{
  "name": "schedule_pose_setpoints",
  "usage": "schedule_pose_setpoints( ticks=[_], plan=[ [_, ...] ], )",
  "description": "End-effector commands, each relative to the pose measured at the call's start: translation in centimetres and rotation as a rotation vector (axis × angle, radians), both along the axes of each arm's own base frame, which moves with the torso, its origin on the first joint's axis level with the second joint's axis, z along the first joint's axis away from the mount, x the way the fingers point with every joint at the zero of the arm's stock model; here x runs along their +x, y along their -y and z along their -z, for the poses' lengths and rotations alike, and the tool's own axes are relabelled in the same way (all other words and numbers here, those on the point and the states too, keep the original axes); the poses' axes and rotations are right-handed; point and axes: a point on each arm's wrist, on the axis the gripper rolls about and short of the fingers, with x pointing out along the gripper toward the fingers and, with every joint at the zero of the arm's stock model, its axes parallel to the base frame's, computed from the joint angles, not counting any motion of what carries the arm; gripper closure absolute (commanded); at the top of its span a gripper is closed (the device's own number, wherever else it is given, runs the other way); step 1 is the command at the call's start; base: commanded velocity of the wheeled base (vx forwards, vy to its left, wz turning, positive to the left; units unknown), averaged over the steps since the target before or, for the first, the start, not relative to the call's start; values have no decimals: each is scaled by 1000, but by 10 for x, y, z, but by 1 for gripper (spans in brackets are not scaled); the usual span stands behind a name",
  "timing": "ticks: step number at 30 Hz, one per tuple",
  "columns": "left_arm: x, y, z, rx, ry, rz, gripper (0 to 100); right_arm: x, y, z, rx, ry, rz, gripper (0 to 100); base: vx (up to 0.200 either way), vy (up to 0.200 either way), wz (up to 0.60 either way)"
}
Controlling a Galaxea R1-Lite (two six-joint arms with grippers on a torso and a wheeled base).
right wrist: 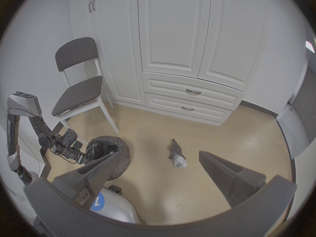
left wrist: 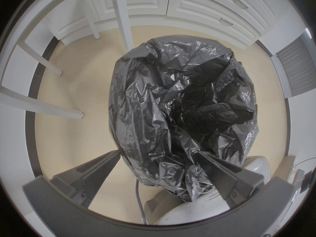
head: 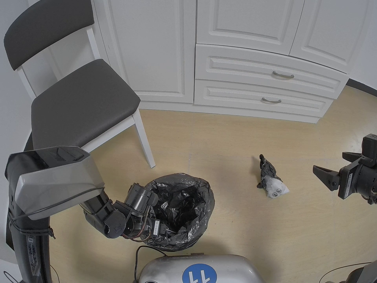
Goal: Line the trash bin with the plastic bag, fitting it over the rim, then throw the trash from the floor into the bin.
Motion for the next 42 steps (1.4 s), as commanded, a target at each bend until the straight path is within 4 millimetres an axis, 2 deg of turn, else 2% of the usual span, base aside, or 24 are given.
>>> schedule_pose_setpoints(
  ticks=[1,7,20,24,29,36,42],
  plan=[
    [3,-10,7,13,-21,-30,0,0,0,1,-2,-3,-1,0,0,0,0],
    [3,-31,10,30,-49,-73,0,0,0,1,-3,-4,-3,0,0,0,0],
    [-3,-56,8,29,-86,-89,0,-3,2,-1,-5,7,-12,0,0,0,0],
    [-7,-67,-6,13,-73,-60,0,-3,2,0,-9,5,-13,0,0,0,0],
    [-8,-79,-11,37,-63,-38,0,-3,2,1,-10,4,-13,0,0,0,0],
    [-4,-87,-15,30,-53,7,0,-3,2,1,-12,3,-12,0,0,0,0],
    [3,-82,-23,32,-8,40,0,-2,1,2,-15,-1,-12,0,0,0,0]
  ],
)
